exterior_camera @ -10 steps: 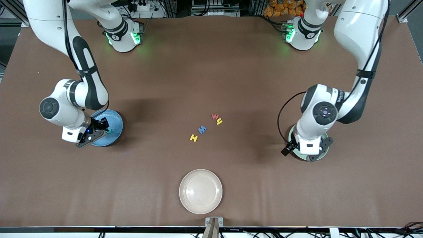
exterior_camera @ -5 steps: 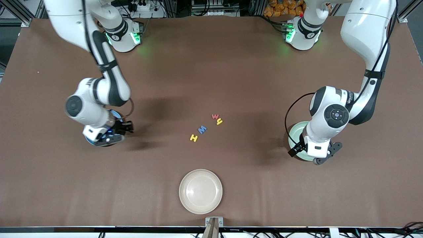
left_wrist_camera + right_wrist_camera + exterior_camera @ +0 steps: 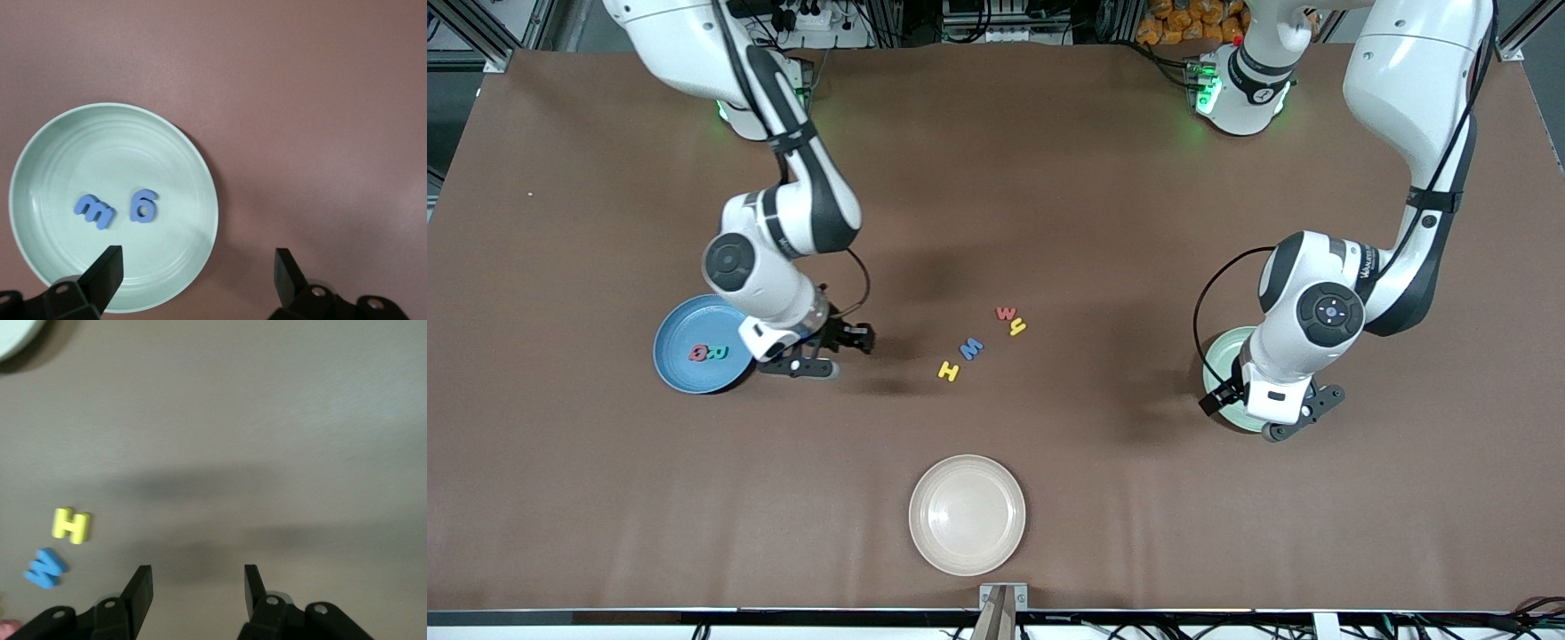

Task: Sort uppercase to blue plate, lowercase to green plate
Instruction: 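Lower the right gripper onto the yellow H and close it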

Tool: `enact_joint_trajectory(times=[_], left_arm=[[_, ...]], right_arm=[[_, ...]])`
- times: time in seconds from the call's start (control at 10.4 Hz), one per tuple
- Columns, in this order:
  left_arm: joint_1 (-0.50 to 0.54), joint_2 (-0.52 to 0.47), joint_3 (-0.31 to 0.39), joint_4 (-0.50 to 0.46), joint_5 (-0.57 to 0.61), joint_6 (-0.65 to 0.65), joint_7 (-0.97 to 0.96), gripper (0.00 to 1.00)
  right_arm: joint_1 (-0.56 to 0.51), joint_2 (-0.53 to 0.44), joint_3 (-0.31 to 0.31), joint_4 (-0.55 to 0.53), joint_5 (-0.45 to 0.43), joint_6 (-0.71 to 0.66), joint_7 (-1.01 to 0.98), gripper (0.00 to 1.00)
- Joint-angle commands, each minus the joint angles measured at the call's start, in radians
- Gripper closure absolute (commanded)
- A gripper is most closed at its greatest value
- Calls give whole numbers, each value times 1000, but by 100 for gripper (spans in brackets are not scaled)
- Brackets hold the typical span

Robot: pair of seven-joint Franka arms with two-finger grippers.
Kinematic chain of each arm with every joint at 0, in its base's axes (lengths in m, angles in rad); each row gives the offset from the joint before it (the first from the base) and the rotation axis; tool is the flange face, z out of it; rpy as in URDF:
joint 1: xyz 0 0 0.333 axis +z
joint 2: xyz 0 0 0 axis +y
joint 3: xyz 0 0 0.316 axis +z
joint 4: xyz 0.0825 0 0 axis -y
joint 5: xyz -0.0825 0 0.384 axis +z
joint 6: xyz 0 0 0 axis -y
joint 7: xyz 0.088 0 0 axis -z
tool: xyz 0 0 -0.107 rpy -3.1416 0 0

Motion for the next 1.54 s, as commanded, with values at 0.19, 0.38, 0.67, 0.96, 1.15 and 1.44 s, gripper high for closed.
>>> enact_joint_trajectory(times=[0.19,0.38,0.67,0.96,1.15,1.44], left_arm=[[38,-43,2,36,17,-38,164,0],[46,-41,5,59,18,-37,166,0],[54,-38,5,69,18,-37,166,0],[61,-41,5,69,21,-37,185,0],[87,-56,5,69,23,-38,217,0],[107,-72,6,69,23,-41,223,0]], right_arm=[[102,202,-7,225,-3,5,303,36],[101,235,-7,280,-3,-7,357,38],[102,296,-4,379,-67,-27,537,38],[113,333,12,446,-115,-89,641,38],[122,348,12,453,-139,-89,662,39],[137,394,13,501,-182,-102,662,42]])
